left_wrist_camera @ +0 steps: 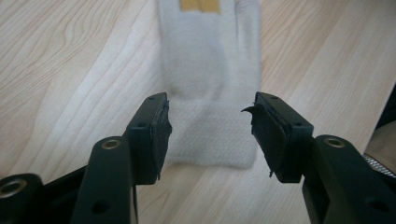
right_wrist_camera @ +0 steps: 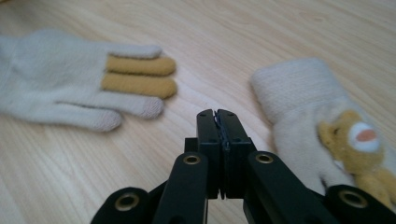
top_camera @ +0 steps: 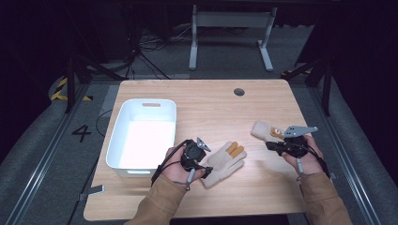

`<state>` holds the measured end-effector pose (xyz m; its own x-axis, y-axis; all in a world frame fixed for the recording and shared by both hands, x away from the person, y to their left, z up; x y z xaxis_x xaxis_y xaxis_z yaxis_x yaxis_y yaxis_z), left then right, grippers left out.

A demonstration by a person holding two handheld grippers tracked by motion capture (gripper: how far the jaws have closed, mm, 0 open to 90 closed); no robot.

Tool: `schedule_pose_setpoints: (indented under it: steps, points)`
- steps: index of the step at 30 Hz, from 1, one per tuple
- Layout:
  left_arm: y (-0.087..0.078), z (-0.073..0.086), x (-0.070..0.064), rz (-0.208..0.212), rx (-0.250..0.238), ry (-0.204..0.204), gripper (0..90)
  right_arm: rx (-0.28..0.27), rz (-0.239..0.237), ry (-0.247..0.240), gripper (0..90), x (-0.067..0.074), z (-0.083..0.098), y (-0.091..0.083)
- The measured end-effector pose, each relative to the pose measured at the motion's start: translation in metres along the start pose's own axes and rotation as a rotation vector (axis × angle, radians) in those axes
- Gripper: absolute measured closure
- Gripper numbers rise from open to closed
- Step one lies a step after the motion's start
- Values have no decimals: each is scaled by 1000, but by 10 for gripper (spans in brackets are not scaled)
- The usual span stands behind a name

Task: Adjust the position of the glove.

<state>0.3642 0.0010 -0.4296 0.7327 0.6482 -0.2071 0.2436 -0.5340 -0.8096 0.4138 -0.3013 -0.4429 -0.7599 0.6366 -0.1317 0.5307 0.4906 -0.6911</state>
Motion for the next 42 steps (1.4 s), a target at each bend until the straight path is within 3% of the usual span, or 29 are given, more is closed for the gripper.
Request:
schedule_pose_setpoints:
  steps: [5,7,10,11,14,16,22,32,35,42]
  points:
    - [1,0,-1,24,14,-9,465,52,-8,17,900,0,4,5]
    - [0,0,0,10,3,-16,445,51,-13,28,900,0,3,5]
    - [-3,-1,-2,35,-20,5,550,49,-8,23,900,0,3,6]
    - [-4,-2,-9,81,-23,23,574,48,-7,24,900,1,3,5]
    - [-3,-3,-16,112,-18,46,650,45,-8,26,900,2,4,5]
    - [1,-4,-25,154,1,88,723,48,-14,23,900,3,5,5]
    - [13,-4,-31,175,31,131,784,50,-22,29,900,3,9,5]
    - [29,-2,-38,219,80,171,843,57,-21,31,900,4,12,3]
    - [36,1,-38,227,119,177,887,58,-21,31,900,5,13,4]
    - [48,8,-36,239,198,185,897,61,-39,33,900,7,13,6]
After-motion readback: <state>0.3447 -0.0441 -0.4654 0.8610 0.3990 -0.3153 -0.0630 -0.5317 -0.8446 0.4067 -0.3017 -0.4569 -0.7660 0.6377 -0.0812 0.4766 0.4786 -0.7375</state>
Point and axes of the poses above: each handheld gripper's, and its own axes: y roughly forward along the jaws, z roughly out of its underside, x roughly to its left, the point moved 5 cm from there along y, roughly forward along the jaws, and after that the axes turned 8 degrees about -y, right-handed, at the moved point
